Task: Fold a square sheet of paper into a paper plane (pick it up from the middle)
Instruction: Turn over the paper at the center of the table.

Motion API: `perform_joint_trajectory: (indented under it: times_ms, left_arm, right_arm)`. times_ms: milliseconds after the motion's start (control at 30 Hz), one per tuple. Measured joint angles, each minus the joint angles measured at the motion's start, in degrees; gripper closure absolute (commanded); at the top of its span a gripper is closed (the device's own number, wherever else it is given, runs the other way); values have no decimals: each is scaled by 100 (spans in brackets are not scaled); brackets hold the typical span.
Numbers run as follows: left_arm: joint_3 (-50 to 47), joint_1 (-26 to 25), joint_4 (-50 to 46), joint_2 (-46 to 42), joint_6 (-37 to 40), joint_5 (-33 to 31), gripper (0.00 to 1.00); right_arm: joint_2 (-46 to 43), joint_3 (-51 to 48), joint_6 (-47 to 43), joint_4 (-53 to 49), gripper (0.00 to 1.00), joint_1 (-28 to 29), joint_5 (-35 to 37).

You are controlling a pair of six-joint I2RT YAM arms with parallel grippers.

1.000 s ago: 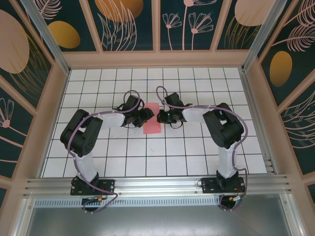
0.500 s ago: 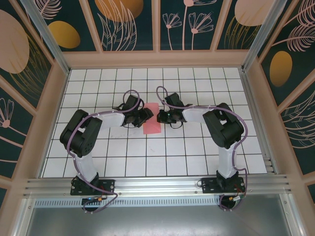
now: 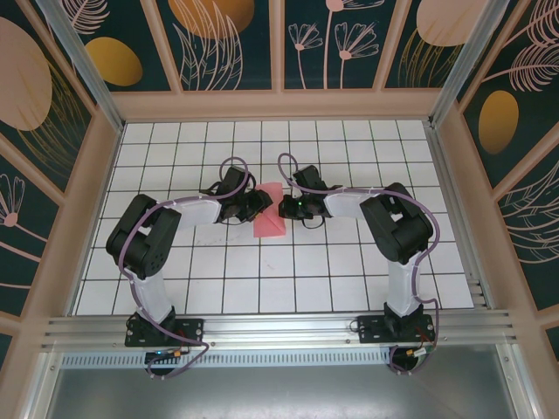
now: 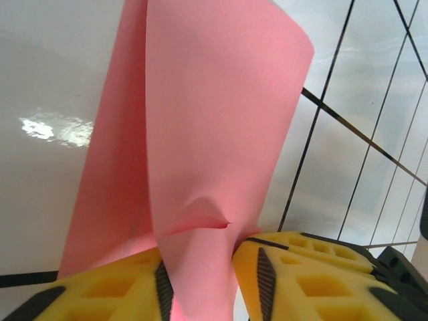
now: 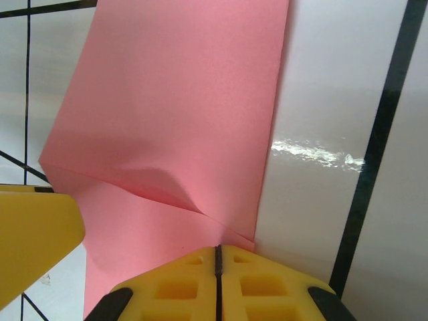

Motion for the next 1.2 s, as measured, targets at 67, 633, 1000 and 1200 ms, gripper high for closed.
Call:
perform_joint_trajectory:
  times_ms: [67, 633, 1000, 1200]
  left_arm:
    - [-4, 0, 46, 0, 20, 2, 69]
    - [-15, 0, -195, -44, 588, -413, 100]
    - [938, 0, -2295, -1397, 1858, -2323, 98]
    - [1858, -238, -3849, -1593, 2184, -4629, 95]
  right_arm:
    - [0, 0, 0, 0, 90, 0, 0]
    - [-608, -90, 46, -295, 65, -136, 162]
    - [-2983, -1237, 214, -223, 39, -748, 1274]
    - [-3473, -1858, 387, -275, 38, -1163, 1694]
